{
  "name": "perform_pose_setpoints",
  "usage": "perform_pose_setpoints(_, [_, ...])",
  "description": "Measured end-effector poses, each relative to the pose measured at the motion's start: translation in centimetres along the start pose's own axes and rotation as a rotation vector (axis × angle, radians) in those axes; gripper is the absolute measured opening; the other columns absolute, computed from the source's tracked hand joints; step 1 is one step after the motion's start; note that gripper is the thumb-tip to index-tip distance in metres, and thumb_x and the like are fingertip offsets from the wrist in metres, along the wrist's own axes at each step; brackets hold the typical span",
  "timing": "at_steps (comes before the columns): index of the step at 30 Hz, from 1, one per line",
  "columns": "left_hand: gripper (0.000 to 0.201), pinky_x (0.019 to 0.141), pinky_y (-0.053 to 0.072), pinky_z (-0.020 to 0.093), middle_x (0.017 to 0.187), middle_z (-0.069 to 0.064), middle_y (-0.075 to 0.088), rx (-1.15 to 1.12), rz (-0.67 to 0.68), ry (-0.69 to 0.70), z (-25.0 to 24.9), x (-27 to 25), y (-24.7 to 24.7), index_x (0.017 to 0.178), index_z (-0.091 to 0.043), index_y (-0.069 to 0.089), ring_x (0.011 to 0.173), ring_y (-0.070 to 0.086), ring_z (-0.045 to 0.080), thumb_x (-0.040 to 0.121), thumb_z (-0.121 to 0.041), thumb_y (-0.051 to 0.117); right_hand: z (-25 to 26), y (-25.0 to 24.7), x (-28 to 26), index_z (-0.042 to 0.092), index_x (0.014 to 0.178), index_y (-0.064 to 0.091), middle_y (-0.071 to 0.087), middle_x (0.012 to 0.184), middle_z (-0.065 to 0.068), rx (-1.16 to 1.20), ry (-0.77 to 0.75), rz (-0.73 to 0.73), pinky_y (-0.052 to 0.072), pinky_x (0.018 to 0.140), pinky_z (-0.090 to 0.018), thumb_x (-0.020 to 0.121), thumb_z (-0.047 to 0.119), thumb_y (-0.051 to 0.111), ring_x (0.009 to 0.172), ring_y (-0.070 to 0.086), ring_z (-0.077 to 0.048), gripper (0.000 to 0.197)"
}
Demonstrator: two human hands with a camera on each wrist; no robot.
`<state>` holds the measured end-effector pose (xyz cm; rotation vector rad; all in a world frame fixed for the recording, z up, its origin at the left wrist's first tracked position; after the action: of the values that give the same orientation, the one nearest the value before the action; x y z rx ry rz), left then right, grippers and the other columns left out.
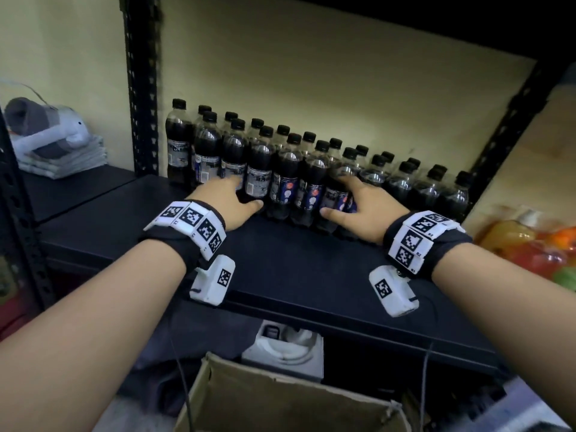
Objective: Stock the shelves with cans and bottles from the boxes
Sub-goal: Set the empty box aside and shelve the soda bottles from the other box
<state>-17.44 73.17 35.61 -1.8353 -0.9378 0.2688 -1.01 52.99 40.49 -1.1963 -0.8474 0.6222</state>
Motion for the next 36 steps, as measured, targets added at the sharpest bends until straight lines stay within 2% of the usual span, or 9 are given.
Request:
perform_pose_setpoints(5, [0.074, 0.102, 0.043, 0.032, 0.149, 0.004, 0.049, 0.021, 0.224, 0.027, -3.1, -5.2, 2.9, 0.152, -0.024, 0.041, 0.133, 0.05, 0.025, 0.09, -0.061, 0.061, -2.0, 0.1, -5.8, 0.026, 0.151, 0.038, 0.059, 0.137, -0.003, -0.045, 0.036, 0.184, 0.046, 0.098, -0.034, 0.088, 0.07, 0.057, 0.121, 0.057, -0.023, 0.079])
perform_pose_setpoints(14, [0.057, 0.1, 0.049, 0.035, 0.119, -0.01, 0.062, 0.089, 0.509, 0.117, -7.4, -14.7, 7.4, 0.124, -0.033, 0.06, 0.107, 0.06, 0.013, 0.082, -0.07, 0.064, -1.9, 4.0, -16.8, 0.037, 0.137, 0.053, 0.054, 0.12, 0.016, -0.02, 0.01, 0.64, 0.042, 0.098, -0.028, 0.085, 0.072, 0.058, 0.109, 0.054, -0.008, 0.064])
perform_pose_setpoints(17, [0.058, 0.1, 0.049, 0.031, 0.121, -0.011, 0.063, 0.087, 0.618, 0.149, -7.8, -17.6, 10.5, 0.127, -0.034, 0.061, 0.107, 0.062, 0.011, 0.081, -0.07, 0.066, -1.7, 6.7, -20.0, 0.035, 0.142, 0.05, 0.058, 0.131, 0.014, 0.021, 0.009, 0.74, 0.043, 0.098, -0.026, 0.087, 0.071, 0.058, 0.112, 0.056, -0.008, 0.066])
perform_pose_setpoints(20, [0.074, 0.105, 0.043, 0.026, 0.143, -0.007, 0.054, 0.112, 0.73, 0.139, -6.8, -20.1, 15.0, 0.145, -0.031, 0.05, 0.126, 0.055, 0.014, 0.083, -0.07, 0.063, -2.1, 10.4, -22.6, 0.03, 0.154, 0.037, 0.048, 0.15, 0.008, 0.001, 0.045, 0.824, 0.036, 0.105, -0.027, 0.09, 0.07, 0.054, 0.131, 0.049, -0.014, 0.077])
perform_pose_setpoints(23, [0.078, 0.108, 0.043, 0.03, 0.151, -0.003, 0.048, 0.165, 0.837, 0.101, -4.9, -22.4, 19.7, 0.149, -0.032, 0.043, 0.131, 0.052, 0.018, 0.084, -0.069, 0.064, -3.3, 14.7, -24.6, 0.024, 0.158, 0.028, 0.04, 0.157, 0.002, 0.012, 0.13, 0.896, 0.033, 0.109, -0.028, 0.092, 0.068, 0.054, 0.139, 0.043, -0.017, 0.084])
perform_pose_setpoints(26, [0.072, 0.103, 0.043, 0.026, 0.149, 0.0, 0.049, 0.192, 0.819, 0.138, -4.4, -23.3, 22.6, 0.151, -0.029, 0.041, 0.131, 0.051, 0.02, 0.089, -0.057, 0.066, -4.9, 19.2, -25.8, 0.02, 0.157, 0.031, 0.042, 0.156, -0.002, 0.017, 0.206, 0.952, 0.035, 0.111, -0.03, 0.092, 0.067, 0.054, 0.139, 0.043, -0.021, 0.084])
perform_pose_setpoints(29, [0.066, 0.1, 0.043, 0.027, 0.147, 0.002, 0.051, 0.212, 0.782, 0.151, -3.3, -23.1, 25.2, 0.148, -0.026, 0.044, 0.129, 0.053, 0.022, 0.091, -0.049, 0.067, -6.4, 23.8, -26.4, 0.016, 0.157, 0.033, 0.037, 0.16, -0.006, -0.015, 0.264, 0.98, 0.032, 0.117, -0.038, 0.09, 0.071, 0.053, 0.144, 0.038, -0.025, 0.089])
perform_pose_setpoints(32, [0.065, 0.103, 0.046, 0.031, 0.143, 0.004, 0.054, 0.223, 0.808, 0.108, -1.3, -23.3, 28.5, 0.145, -0.021, 0.049, 0.128, 0.054, 0.023, 0.089, -0.047, 0.07, -7.8, 28.1, -26.7, 0.016, 0.156, 0.035, 0.037, 0.16, -0.007, -0.014, 0.336, 0.985, 0.033, 0.117, -0.044, 0.084, 0.075, 0.056, 0.144, 0.038, -0.029, 0.095])
perform_pose_setpoints(36, [0.063, 0.102, 0.048, 0.032, 0.138, 0.004, 0.059, 0.266, 0.866, 0.043, 1.4, -23.7, 32.7, 0.14, -0.02, 0.055, 0.123, 0.058, 0.024, 0.086, -0.048, 0.071, -9.3, 32.4, -27.1, 0.016, 0.152, 0.04, 0.044, 0.155, -0.009, 0.012, 0.407, 0.961, 0.039, 0.112, -0.044, 0.084, 0.071, 0.059, 0.138, 0.046, -0.031, 0.09])
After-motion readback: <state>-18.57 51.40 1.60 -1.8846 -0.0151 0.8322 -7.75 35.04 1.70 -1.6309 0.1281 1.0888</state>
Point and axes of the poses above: each hand's wrist, its own x-axis towards the middle knuckle, its own y-axis out of the palm, z = x × y, the point moved 9 cm from there along x, towards the middle knuckle
